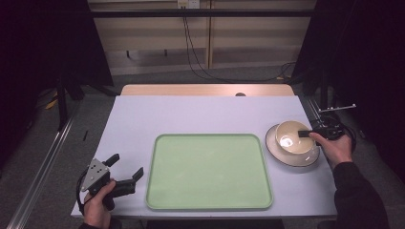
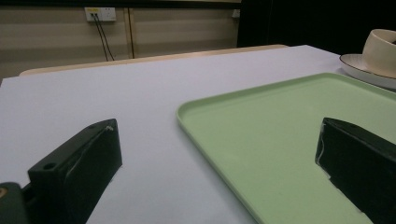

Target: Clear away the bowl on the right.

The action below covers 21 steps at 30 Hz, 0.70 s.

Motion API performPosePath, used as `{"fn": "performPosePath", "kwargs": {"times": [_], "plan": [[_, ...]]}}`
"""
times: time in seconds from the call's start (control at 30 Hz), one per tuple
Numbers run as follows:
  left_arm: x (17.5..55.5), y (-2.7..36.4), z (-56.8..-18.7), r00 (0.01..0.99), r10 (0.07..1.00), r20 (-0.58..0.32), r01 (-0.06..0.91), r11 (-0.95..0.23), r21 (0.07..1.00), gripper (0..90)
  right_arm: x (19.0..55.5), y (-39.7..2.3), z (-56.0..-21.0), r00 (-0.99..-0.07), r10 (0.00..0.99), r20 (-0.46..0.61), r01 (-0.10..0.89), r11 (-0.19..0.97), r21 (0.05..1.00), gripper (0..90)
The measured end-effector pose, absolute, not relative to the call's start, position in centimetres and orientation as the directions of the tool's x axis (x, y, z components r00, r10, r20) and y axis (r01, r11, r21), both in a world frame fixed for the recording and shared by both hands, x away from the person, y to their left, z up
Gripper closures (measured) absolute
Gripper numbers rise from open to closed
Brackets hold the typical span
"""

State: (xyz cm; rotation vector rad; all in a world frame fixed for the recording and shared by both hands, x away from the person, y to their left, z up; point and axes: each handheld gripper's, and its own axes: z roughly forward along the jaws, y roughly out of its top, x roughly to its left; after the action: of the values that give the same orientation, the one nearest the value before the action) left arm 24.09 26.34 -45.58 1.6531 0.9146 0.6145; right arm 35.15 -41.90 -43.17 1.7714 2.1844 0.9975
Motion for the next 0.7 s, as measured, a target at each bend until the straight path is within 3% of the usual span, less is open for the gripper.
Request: {"fn": "performPosePath", "kwargs": {"times": [0.7], "plan": [[24.1,26.4,-45.6,0.568,0.821,-0.058,0.255,-0.109,0.961,0.4,34.1,-42.6,-41.4,-0.314,0.892,0.326,0.758,0.029,0.652,83.7]]}}
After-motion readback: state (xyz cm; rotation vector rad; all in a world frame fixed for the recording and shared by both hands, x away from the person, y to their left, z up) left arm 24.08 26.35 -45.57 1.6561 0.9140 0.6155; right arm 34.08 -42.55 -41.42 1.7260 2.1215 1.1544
